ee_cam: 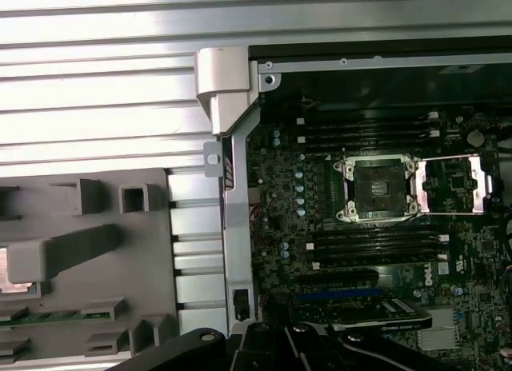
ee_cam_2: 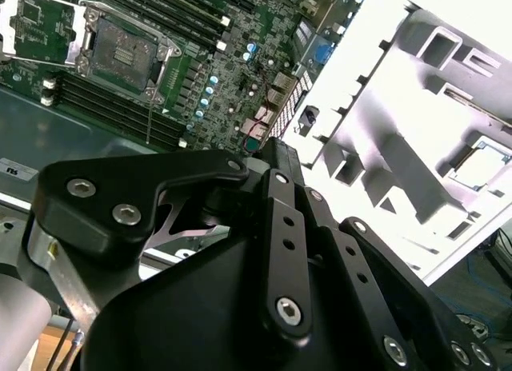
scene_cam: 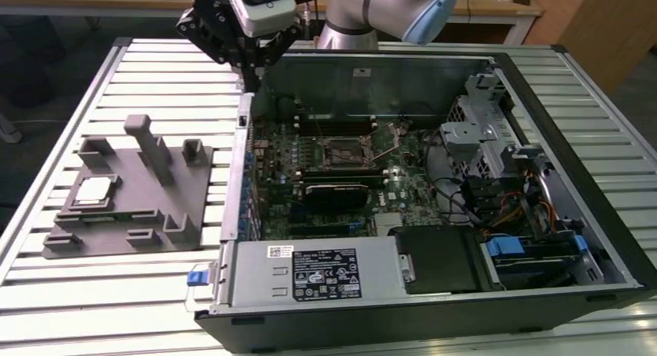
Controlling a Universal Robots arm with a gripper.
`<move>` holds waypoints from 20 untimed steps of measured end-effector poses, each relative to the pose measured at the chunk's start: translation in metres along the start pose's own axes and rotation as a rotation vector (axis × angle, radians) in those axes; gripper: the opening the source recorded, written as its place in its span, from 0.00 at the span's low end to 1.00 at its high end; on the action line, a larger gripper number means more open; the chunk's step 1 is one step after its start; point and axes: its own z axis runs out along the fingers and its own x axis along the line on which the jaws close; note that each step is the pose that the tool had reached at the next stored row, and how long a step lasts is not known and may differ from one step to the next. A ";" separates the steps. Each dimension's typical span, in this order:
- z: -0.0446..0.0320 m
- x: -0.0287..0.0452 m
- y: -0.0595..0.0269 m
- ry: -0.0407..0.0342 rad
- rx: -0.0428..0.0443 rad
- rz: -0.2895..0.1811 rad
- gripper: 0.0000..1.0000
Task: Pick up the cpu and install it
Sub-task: 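Reach for the cpu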
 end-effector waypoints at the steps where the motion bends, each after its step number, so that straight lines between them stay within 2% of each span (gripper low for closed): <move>1: 0.0000 0.0004 0.0000 0.0001 0.0000 0.000 0.11; 20: 0.0012 0.0161 -0.0013 0.0002 0.0000 0.000 0.11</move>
